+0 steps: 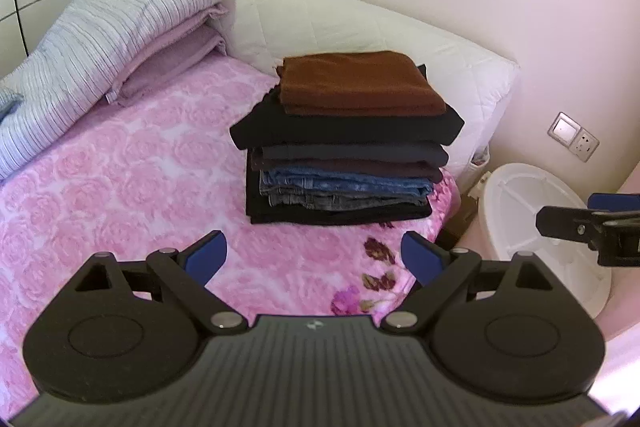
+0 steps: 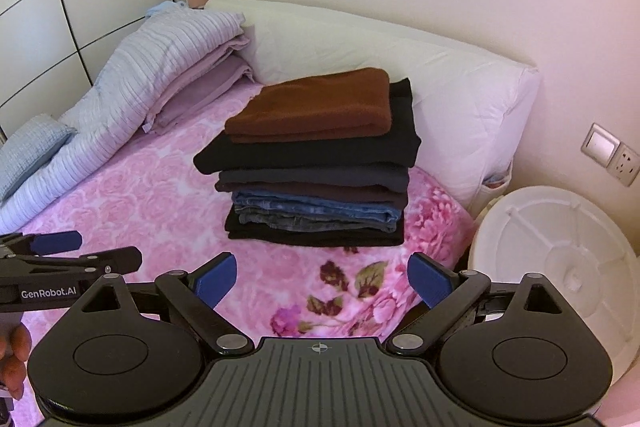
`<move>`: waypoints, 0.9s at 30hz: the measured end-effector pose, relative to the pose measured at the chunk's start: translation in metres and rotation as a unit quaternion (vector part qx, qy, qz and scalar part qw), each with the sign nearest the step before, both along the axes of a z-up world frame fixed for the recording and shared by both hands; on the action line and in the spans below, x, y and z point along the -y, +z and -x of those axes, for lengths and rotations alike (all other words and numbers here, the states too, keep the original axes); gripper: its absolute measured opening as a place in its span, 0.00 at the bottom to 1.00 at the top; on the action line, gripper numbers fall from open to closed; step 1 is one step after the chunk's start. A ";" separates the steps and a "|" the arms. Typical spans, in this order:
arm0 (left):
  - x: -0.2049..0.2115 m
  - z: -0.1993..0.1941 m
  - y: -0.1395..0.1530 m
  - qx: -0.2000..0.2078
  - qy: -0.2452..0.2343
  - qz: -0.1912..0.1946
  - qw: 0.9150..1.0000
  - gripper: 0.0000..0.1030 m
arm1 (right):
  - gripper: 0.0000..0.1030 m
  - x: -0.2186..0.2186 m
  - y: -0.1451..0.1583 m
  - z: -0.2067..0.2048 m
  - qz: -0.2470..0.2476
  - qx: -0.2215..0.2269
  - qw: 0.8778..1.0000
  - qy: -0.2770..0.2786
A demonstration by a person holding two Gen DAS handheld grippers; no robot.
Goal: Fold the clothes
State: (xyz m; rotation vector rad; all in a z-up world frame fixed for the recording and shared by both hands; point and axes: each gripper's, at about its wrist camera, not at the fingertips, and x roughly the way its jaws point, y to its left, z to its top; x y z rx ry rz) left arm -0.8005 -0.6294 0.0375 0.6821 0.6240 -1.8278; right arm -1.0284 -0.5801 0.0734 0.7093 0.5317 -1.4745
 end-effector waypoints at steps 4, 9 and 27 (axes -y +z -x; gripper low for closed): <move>-0.001 0.002 0.002 0.010 0.002 0.004 1.000 0.90 | 0.92 -0.002 0.000 -0.003 0.002 0.002 1.000 0.000; -0.003 0.000 0.003 0.006 0.003 0.006 1.000 0.90 | 0.92 -0.005 0.001 -0.009 0.001 0.000 1.000 0.001; -0.006 -0.008 -0.003 0.014 0.002 -0.001 1.000 0.89 | 0.92 -0.005 -0.008 -0.020 -0.011 0.004 1.000 -0.004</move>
